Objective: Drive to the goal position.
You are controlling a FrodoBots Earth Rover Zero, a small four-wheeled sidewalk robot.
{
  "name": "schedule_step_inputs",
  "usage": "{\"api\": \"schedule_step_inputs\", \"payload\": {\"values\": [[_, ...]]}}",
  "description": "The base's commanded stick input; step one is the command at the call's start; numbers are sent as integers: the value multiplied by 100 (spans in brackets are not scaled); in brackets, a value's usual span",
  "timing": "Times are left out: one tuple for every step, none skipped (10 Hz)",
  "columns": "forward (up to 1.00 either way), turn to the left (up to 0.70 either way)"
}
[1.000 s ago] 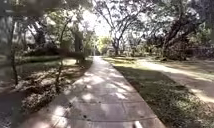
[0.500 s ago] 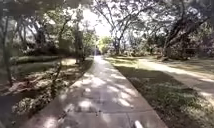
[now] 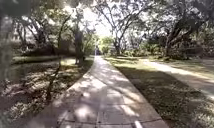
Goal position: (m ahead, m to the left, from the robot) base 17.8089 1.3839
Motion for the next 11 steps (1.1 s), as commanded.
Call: {"api": "schedule_step_inputs", "payload": {"values": [[50, 0], [50, 0], [50, 0], [50, 0], [50, 0], [50, -4], [50, -30], [50, -50], [50, -50], [50, -27], [50, 0]]}}
